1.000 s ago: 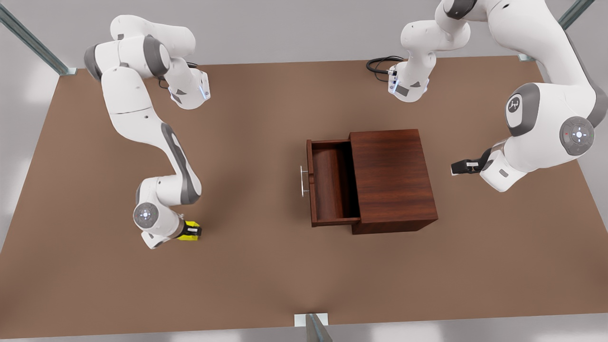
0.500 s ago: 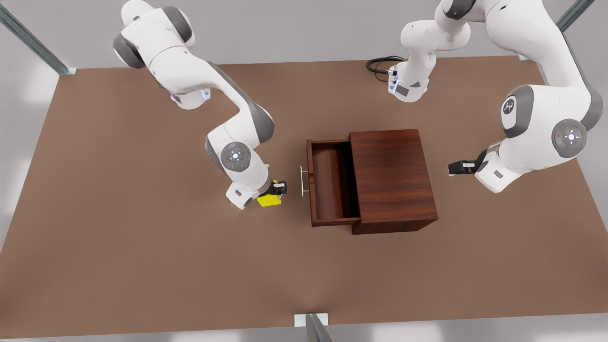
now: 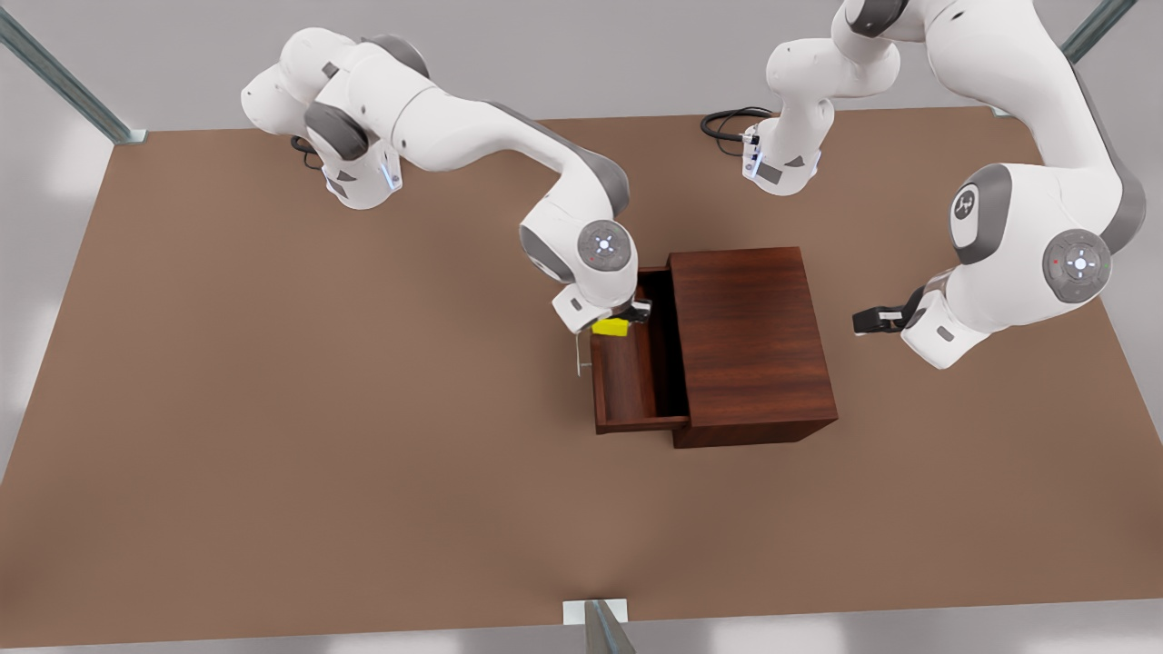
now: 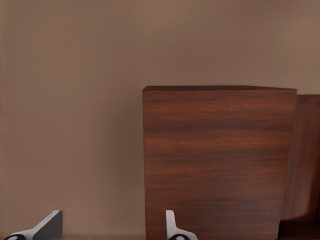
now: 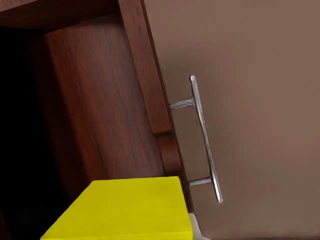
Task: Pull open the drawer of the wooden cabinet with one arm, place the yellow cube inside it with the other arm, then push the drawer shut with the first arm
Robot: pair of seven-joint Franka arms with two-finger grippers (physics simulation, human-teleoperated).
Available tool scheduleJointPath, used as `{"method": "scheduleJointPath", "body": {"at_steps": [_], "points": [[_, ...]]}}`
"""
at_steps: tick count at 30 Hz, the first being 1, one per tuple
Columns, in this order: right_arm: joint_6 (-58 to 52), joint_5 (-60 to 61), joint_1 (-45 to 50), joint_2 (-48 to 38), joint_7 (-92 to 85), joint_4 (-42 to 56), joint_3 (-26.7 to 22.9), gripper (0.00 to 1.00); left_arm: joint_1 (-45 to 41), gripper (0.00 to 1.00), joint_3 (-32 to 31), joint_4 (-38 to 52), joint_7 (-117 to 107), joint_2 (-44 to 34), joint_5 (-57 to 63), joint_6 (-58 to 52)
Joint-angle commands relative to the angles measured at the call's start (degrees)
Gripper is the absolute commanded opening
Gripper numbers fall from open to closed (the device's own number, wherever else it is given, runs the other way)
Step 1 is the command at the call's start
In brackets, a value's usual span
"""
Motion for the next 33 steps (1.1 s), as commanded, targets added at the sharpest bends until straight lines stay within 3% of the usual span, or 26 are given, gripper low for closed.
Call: {"method": "scheduleJointPath", "body": {"at_steps": [1,11,13,16,18,20,23,25,27,28,29,33], "points": [[-0.5,-0.2,0.5,0.3,25.3,0.8,0.0,0.67,0.0,1.00,0.0,0.1,-0.8,-0.1,0.4,-0.1],[2.8,-0.2,2.4,3.0,27.0,3.6,0.0,0.68,0.1,1.00,0.1,0.5,-1.1,-0.1,0.5,0.3],[2.8,-0.2,2.4,3.0,27.0,3.6,-0.1,1.00,-0.5,1.00,-0.2,1.5,-1.4,-0.1,1.1,0.3],[2.7,-0.2,2.4,2.9,26.8,3.6,-0.1,1.00,-1.1,1.00,-0.4,1.7,-1.5,-0.3,1.7,0.3],[2.4,-0.5,2.1,2.6,26.4,3.6,-0.4,1.00,-7.6,1.00,-0.5,0.7,-10.9,-2.8,2.5,-1.9],[-5.8,-0.2,-4.5,-1.7,20.1,3.5,0.2,1.00,-10.5,1.00,-1.0,1.8,-15.4,-3.0,2.3,-1.9],[-27.1,-0.2,-29.1,-10.1,-10.2,2.9,2.1,1.00,-13.0,1.00,-1.3,7.5,-23.3,0.6,1.7,6.0],[-32.0,-0.8,-41.1,-12.8,-28.4,0.5,2.2,1.00,-18.6,1.00,-1.2,11.7,-37.1,6.1,4.5,9.8],[-25.3,-6.0,-51.0,-19.0,-51.6,-11.2,2.2,1.00,-25.8,1.00,-1.0,19.6,-53.4,12.8,5.3,9.8],[-13.2,-5.6,-54.2,-27.5,-56.8,-26.3,2.1,1.00,-30.5,1.00,-0.8,20.9,-58.3,15.3,8.5,9.8],[-4.9,-5.4,-54.7,-33.2,-57.1,-35.5,2.1,1.00,-33.7,1.00,-0.6,21.0,-60.9,16.5,10.4,9.8],[-6.4,-4.9,-55.4,-35.5,-57.2,-40.0,2.0,1.00,-40.9,1.00,-0.7,21.1,-69.6,19.1,14.5,11.5]]}}
